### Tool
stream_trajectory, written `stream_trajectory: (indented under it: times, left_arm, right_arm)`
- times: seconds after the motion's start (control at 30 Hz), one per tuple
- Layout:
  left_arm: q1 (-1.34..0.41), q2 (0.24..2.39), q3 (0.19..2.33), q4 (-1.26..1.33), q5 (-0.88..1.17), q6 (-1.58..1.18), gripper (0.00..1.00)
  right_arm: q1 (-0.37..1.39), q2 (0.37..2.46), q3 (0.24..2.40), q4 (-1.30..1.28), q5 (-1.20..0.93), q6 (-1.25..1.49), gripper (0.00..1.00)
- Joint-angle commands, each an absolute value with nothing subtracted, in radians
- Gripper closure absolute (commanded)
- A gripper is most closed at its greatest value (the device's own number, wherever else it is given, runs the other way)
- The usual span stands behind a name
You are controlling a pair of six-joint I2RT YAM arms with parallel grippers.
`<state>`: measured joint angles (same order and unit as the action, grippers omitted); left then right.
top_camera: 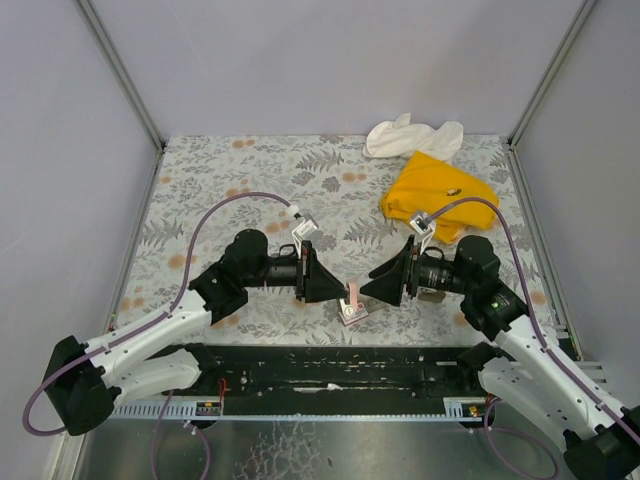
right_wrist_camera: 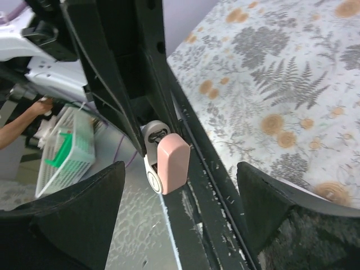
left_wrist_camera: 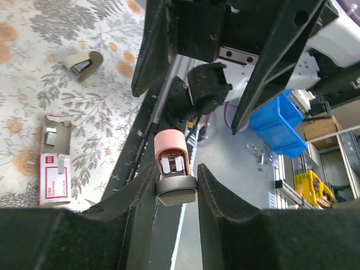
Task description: Load the staples into the stapler
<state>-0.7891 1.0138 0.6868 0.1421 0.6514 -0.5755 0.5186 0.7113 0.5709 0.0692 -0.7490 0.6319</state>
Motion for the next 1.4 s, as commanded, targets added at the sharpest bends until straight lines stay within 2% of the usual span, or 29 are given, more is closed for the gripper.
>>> stream_trajectory:
  times: [0.0, 0.2, 0.47, 0.9, 1.1, 1.17, 1.37]
  left_arm:
    - [-0.782, 0.985, 0.670, 0.274, 0.799, -0.600, 1.00]
    - [-0.782, 0.975, 0.670, 0.335, 0.809, -0.644, 1.00]
    - [-0.783, 0.983, 0.681, 0.318, 0.786, -0.640, 1.00]
    - [-0.784, 0.982, 0.680, 0.360, 0.790, -0.669, 1.00]
    - [-0.783, 0.983, 0.680, 0.370, 0.793, -0.676, 1.00]
    - [-0.782, 0.983, 0.677, 0.372, 0.793, -0.676, 1.00]
    - [-0.782, 0.977, 0.668, 0.355, 0.782, -0.662, 1.00]
  right_arm:
    - [0.514, 0.735, 0.622, 0.159, -0.905, 0.683, 0.14]
    - [0.520, 0.778, 0.582, 0.354, -0.990, 0.830, 0.29]
    - [0.546, 0.775, 0.534, 0.455, -0.969, 0.895, 0.34]
    - [0.593, 0.818, 0.515, 0.503, -0.951, 0.906, 0.48]
    - [0.615, 0.849, 0.487, 0.606, -0.948, 0.951, 0.56]
    - [0.615, 0.849, 0.479, 0.627, -0.948, 0.962, 0.61]
    - [0.615, 0.831, 0.452, 0.680, -0.926, 0.998, 0.97]
